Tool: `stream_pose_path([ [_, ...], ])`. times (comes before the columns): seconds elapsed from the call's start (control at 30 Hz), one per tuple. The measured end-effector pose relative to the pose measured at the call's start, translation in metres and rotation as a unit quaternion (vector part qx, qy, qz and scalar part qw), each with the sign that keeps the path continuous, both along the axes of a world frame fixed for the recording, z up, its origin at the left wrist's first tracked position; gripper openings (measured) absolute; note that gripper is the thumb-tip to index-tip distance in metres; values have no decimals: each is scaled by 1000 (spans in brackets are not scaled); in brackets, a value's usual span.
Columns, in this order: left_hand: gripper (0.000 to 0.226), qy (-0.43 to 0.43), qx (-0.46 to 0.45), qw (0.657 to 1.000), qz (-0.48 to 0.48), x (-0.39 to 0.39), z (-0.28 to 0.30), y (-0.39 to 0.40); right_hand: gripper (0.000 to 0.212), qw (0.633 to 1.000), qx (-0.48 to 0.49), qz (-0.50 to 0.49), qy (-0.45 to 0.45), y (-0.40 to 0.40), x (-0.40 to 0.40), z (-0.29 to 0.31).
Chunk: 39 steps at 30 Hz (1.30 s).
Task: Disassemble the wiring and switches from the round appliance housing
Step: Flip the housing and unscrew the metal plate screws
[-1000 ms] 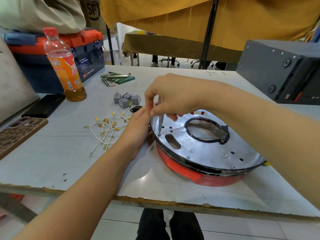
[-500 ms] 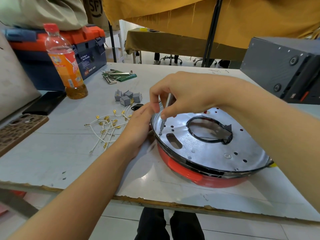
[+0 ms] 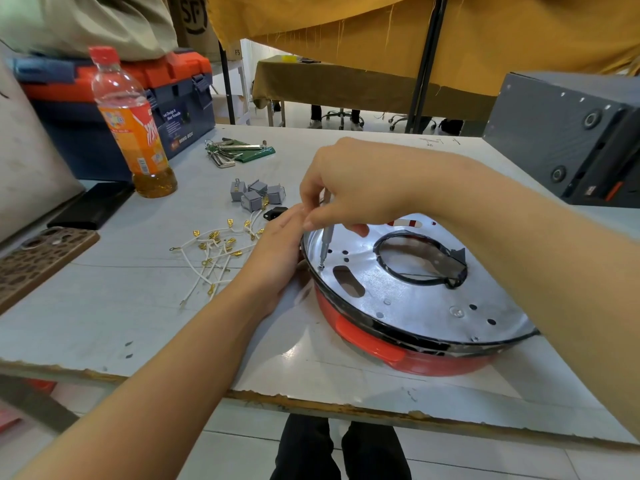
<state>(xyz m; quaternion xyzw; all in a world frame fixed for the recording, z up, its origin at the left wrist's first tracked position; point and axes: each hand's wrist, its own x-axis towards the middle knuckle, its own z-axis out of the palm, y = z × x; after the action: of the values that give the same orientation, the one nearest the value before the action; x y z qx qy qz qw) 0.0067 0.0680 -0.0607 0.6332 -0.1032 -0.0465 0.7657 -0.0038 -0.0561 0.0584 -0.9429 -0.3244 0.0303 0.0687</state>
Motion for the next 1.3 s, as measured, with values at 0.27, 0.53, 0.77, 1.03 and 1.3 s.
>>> stream_pose_path([
  [0.27,29,-33,13,999,0,0,-1,-1,9,999,28,16,18,-2,-3,2],
  [0.53,24,15,-51,999,-3,-2,2,-4,7,1000,-5,4,10,-3,-2,4],
  [0.77,30,20,-22,1000,7,-1,2,-2,11,1000,5,-20,3,1,0,1],
  [1.03,21,17,-44,999,-2,-3,2,-4,11,1000,-12,2,27,-3,-5,8],
  [1.3,29,33,-18,999,0,-2,3,-3,26,999,-15,-32,-27,0,0,1],
])
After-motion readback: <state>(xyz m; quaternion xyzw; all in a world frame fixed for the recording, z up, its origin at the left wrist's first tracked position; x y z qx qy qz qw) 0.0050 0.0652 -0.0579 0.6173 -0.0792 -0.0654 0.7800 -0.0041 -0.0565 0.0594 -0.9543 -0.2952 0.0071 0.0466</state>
